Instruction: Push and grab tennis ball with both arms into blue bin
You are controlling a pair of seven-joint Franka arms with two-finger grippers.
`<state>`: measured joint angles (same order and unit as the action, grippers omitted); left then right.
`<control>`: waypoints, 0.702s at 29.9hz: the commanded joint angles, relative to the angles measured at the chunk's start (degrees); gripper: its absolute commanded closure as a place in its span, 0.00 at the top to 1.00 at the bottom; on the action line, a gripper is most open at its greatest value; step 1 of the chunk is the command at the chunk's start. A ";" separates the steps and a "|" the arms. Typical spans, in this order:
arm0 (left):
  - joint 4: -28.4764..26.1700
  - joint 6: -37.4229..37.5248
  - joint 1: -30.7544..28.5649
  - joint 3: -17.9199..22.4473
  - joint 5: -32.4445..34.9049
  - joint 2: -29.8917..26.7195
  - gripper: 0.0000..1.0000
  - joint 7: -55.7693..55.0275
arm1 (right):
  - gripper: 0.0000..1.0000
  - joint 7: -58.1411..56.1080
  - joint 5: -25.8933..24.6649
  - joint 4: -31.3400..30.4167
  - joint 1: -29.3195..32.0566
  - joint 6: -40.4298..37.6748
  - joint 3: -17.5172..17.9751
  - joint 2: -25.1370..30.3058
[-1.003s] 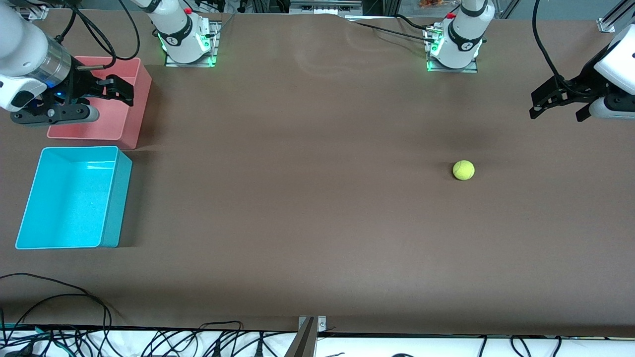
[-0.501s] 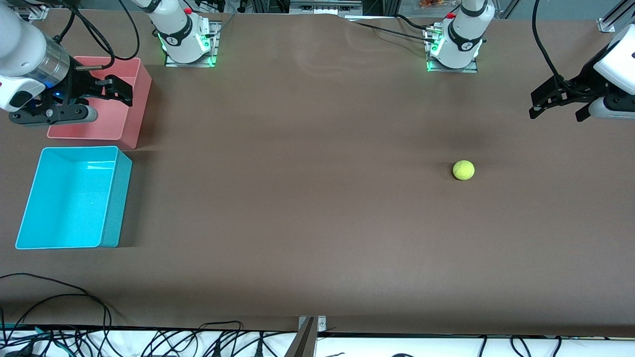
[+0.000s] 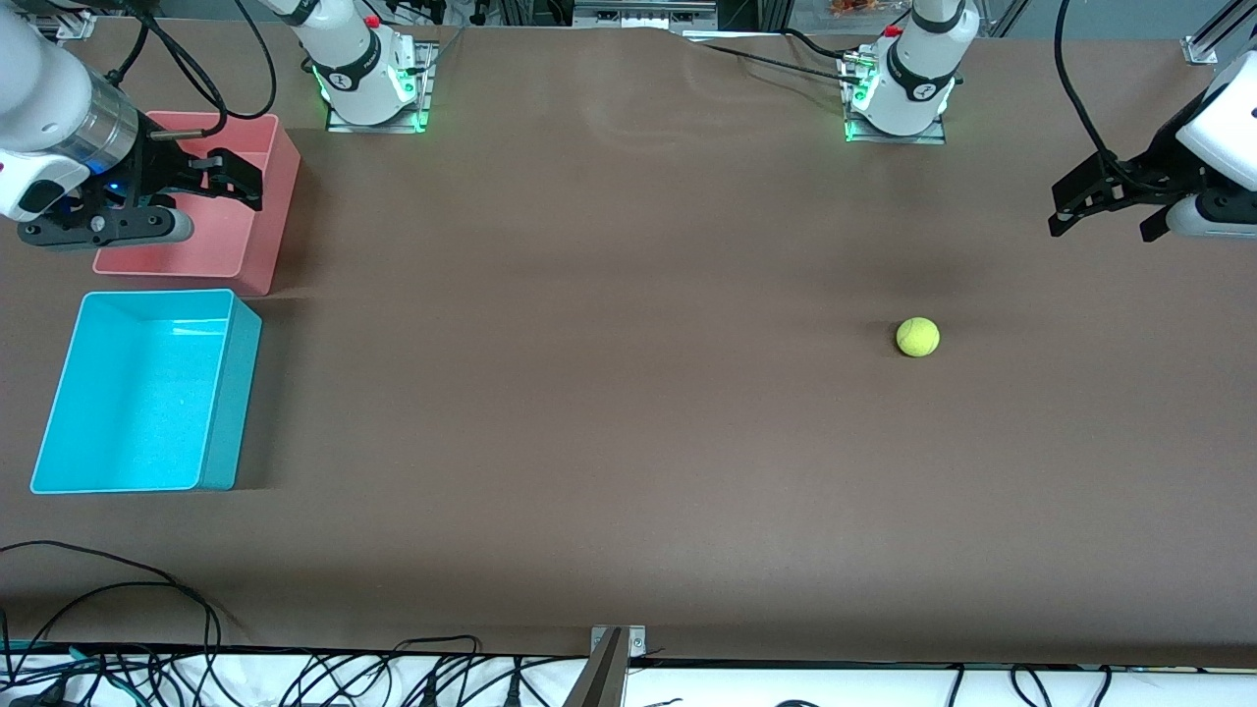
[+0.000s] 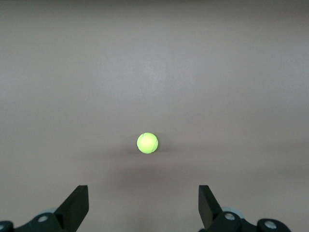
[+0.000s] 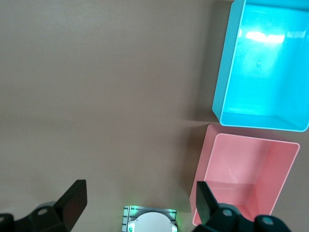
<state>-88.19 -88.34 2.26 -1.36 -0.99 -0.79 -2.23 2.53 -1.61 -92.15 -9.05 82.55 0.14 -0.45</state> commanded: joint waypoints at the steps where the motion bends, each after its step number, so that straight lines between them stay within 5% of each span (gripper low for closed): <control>1: 0.30 0.80 -0.15 0.21 -0.06 -0.09 1.00 -0.50 | 1.00 -0.07 -0.67 1.36 0.17 -1.34 0.12 -0.25; 14: -15.95 -9.64 -0.06 0.13 0.02 -0.27 1.00 -0.32 | 1.00 -0.16 -0.59 1.45 0.17 -1.34 0.12 -0.25; 21: -18.85 -14.57 -0.50 0.21 3.88 -0.44 1.00 -0.06 | 1.00 -0.16 -0.59 1.36 0.17 -1.34 0.12 -0.25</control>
<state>-104.41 -99.87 2.08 -1.09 -0.24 0.41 -2.23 2.53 -1.61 -92.15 -9.05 82.55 0.14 -0.45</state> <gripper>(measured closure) 0.000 0.000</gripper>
